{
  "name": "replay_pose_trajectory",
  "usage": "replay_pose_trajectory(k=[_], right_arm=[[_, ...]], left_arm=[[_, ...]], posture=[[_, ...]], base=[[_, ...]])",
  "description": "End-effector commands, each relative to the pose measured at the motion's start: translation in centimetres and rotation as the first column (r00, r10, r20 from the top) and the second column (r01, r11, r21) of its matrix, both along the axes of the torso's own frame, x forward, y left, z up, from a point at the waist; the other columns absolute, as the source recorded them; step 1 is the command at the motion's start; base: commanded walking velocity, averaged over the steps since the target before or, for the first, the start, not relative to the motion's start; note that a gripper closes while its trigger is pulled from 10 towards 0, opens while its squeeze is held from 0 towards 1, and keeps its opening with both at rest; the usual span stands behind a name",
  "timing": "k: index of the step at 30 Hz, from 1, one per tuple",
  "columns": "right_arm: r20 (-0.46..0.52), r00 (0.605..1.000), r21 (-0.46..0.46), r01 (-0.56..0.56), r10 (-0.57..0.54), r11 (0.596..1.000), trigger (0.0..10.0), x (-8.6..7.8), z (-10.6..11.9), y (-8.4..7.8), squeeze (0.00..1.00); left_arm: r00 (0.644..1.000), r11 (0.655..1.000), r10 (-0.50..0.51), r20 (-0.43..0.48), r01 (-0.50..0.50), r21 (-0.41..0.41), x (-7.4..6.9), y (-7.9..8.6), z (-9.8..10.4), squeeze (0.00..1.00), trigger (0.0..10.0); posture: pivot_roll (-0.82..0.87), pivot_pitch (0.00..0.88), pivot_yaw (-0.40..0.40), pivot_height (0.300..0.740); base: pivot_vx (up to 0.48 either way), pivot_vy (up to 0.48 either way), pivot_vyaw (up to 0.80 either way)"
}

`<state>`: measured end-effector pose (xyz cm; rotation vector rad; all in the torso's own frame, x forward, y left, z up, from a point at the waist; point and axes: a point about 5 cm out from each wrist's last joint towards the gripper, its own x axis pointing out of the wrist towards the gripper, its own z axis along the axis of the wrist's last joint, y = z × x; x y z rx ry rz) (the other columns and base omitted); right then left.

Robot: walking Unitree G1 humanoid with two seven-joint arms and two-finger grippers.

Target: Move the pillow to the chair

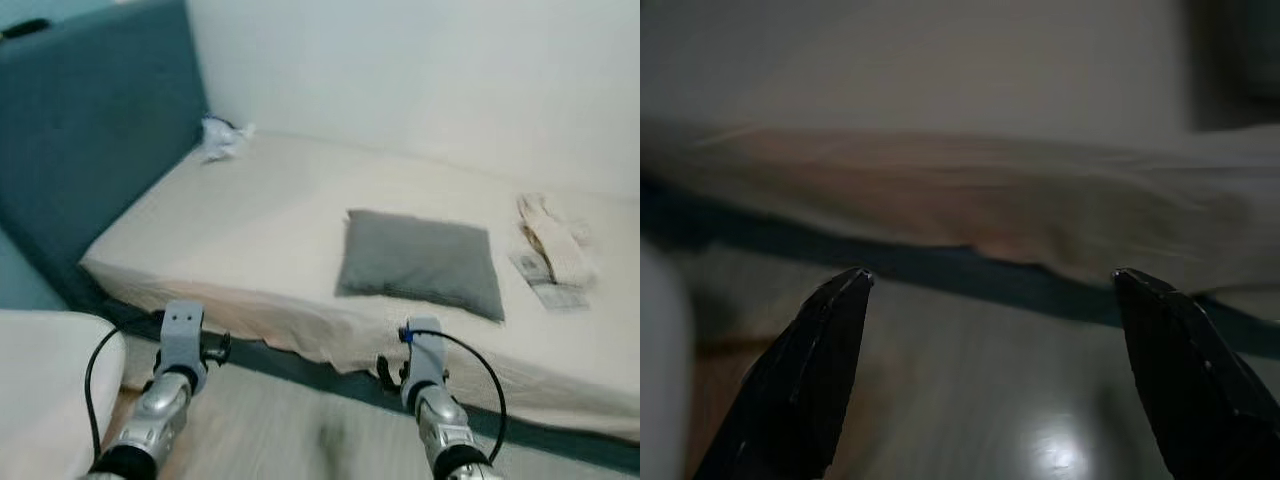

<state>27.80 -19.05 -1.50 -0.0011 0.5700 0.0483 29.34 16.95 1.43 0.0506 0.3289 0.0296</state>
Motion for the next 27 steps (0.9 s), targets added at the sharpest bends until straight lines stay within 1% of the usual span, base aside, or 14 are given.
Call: replay_pose_trajectory(k=[1, 5, 9, 10, 14, 17, 24, 27], right_arm=[[-0.011, 1.000, -0.009, -0.009, 0.009, 1.000, 10.0, -0.10, -0.14, 0.07, 0.00], [-0.012, 1.000, 0.014, 0.022, -0.022, 1.000, 10.0, 0.05, -0.03, -0.11, 0.00], [-0.009, 1.000, 0.014, 0.022, -0.022, 1.000, 10.0, 0.14, 0.06, -0.15, 0.00], [0.003, 0.999, 0.035, 0.032, -0.032, 0.999, 10.0, 0.24, 0.20, -0.20, 0.00], [0.011, 1.000, 0.022, 0.019, -0.019, 1.000, 10.0, 0.35, 0.33, -0.20, 0.00], [0.010, 1.000, 0.015, 0.021, -0.021, 1.000, 10.0, 0.38, 0.33, -0.18, 0.00], [0.005, 1.000, 0.007, 0.019, -0.019, 1.000, 10.0, 0.16, 0.14, -0.19, 0.00], [0.006, 1.000, 0.005, 0.018, -0.018, 1.000, 10.0, 0.15, 0.15, -0.20, 0.00]], left_arm=[[1.000, 1.000, -0.014, -0.016, 0.014, -0.011, -0.34, -0.46, -0.46, 0.00, 10.0], [1.000, 0.999, -0.006, 0.000, 0.006, -0.039, -0.27, -0.61, -0.29, 0.00, 10.0], [1.000, 0.999, -0.011, -0.006, 0.010, -0.032, -0.27, -0.60, -0.33, 0.00, 10.0], [1.000, 1.000, -0.009, -0.006, 0.009, -0.027, -0.27, -0.53, -0.34, 0.00, 10.0], [1.000, 1.000, -0.007, -0.004, 0.007, -0.026, -0.24, -0.45, -0.29, 0.00, 10.0], [1.000, 1.000, -0.008, 0.015, 0.008, -0.023, -0.12, -0.41, -0.06, 0.00, 10.0], [0.999, 0.997, -0.029, 0.034, 0.031, -0.070, -0.10, -0.86, 0.12, 0.00, 10.0], [0.998, 0.996, -0.039, 0.042, 0.042, -0.082, -0.08, -1.06, 0.20, 0.00, 10.0]], posture=[[-0.03, 0.078, -0.046, 0.726], [-0.03, 0.078, -0.049, 0.726], [-0.02, 0.077, -0.048, 0.726], [-0.03, 0.078, -0.046, 0.726], [-0.03, 0.079, -0.044, 0.726], [-0.03, 0.081, -0.044, 0.726], [-0.03, 0.081, -0.044, 0.726], [-0.03, 0.082, -0.048, 0.726]], base=[[0.000, 0.000, -0.80], [0.000, 0.000, -0.80], [0.000, 0.000, -0.80], [0.000, 0.000, -0.80], [0.000, 0.000, 0.00], [0.000, 0.000, 0.00], [0.000, 0.000, 0.00], [0.289, 0.000, 0.00]])
